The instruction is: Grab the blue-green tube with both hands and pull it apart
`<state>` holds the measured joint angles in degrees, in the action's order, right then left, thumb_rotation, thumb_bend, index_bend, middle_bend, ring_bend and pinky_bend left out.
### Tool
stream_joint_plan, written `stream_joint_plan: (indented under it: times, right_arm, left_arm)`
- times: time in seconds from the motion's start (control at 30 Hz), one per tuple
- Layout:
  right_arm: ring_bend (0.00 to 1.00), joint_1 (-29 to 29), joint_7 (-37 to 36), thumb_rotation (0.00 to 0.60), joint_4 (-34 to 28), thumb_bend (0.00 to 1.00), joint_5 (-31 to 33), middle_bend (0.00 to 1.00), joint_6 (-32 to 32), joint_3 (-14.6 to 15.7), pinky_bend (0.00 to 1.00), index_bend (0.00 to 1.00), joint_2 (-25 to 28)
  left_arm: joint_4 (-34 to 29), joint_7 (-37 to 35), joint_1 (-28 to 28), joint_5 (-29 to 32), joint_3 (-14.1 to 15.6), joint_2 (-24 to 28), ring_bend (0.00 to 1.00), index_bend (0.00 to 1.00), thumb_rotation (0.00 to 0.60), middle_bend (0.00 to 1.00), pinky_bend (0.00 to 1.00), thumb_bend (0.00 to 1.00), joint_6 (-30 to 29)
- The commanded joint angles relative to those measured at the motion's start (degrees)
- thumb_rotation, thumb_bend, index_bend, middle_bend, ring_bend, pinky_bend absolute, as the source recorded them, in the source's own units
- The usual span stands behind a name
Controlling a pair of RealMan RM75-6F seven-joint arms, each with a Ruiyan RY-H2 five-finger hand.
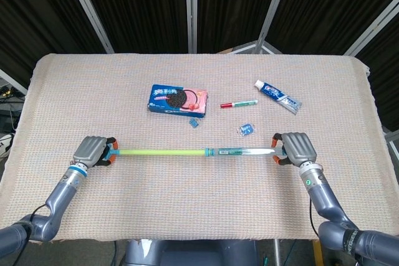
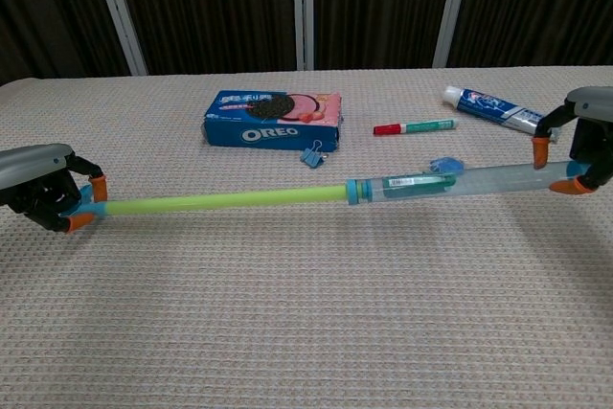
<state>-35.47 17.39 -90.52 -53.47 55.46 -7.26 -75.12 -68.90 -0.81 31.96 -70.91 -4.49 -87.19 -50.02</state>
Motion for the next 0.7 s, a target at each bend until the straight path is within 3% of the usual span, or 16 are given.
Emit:
stream_joint_plan:
  times: [0.03, 0.23, 0.3, 0.37, 0.4, 0.43, 0.5, 0.57, 0.7]
  right_arm:
    - [1.00, 0.06, 0.01, 0.600, 0.07, 0.44, -0.02, 1.00, 0.00, 0.00, 1.00, 0.61, 0.06]
    - [1.00, 0.21, -0.13, 0.600, 0.12, 0.44, -0.01, 1.00, -0.10, -0.08, 1.00, 0.61, 0.22]
    - [1.00, 0.23, -0.14, 0.600, 0.10, 0.43, 0.00, 1.00, -0.23, -0.06, 1.00, 0.56, 0.19]
    - [1.00, 0.27, -0.47, 0.600, 0.00, 0.33, -0.12, 1.00, -0.62, 0.01, 1.00, 0.40, 0.13]
    - [1.00, 0.26, -0.69, 0.600, 0.00, 0.22, -0.18, 1.00, -1.02, 0.10, 1.00, 0.28, 0.18]
    - [1.00, 0.25, -0.79, 0.600, 0.04, 0.12, -0.26, 1.00, -1.19, 0.12, 1.00, 0.19, 0.22]
    - [1.00, 0.28, -0.73, 0.600, 0.09, 0.02, -0.24, 1.00, -1.31, 0.20, 1.00, 0.08, 0.30]
    - [1.00, 0.32, -0.70, 0.600, -0.05, 0.00, -0.15, 1.00, -1.35, 0.20, 1.00, 0.02, 0.41]
    - [1.00, 0.73, -1.36, 0.600, -0.59, 0.00, -0.61, 1.00, -0.81, 0.02, 1.00, 0.00, 0.88]
  left_arm:
    - [0.15, -0.04, -0.03, 0.03, 0.00, 0.05, 0.85, 0.72, 0.600, 0.86, 1.00, 0.55, 0.09]
    - [0.64, -0.69, -0.21, 0.00, 0.03, 0.04, 0.85, 0.72, 0.600, 0.86, 1.00, 0.55, 0.25]
    - [0.87, -0.87, -0.22, -0.18, 0.07, -0.05, 0.85, 0.71, 0.600, 0.86, 1.00, 0.54, 0.28]
    - [1.02, -1.07, -0.24, -0.48, 0.14, -0.19, 0.85, 0.58, 0.600, 0.86, 1.00, 0.49, 0.18]
    - [1.16, -1.17, -0.27, -0.73, 0.21, -0.31, 0.85, 0.52, 0.600, 0.86, 1.00, 0.45, 0.04]
    - [1.26, -1.52, -0.34, -0.93, 0.24, -0.37, 0.85, 0.40, 0.600, 0.86, 1.00, 0.38, -0.08]
    - [1.46, -1.82, -0.48, -1.19, 0.24, -0.41, 0.85, 0.21, 0.600, 0.86, 1.00, 0.25, -0.40]
    - [1.49, -2.03, -0.61, -1.43, 0.25, -0.34, 0.85, 0.05, 0.600, 0.86, 1.00, 0.13, -0.70]
    - [1.11, -2.47, -1.08, -1.85, 0.15, 0.19, 0.85, 0.00, 0.600, 0.86, 1.00, 0.06, -1.80]
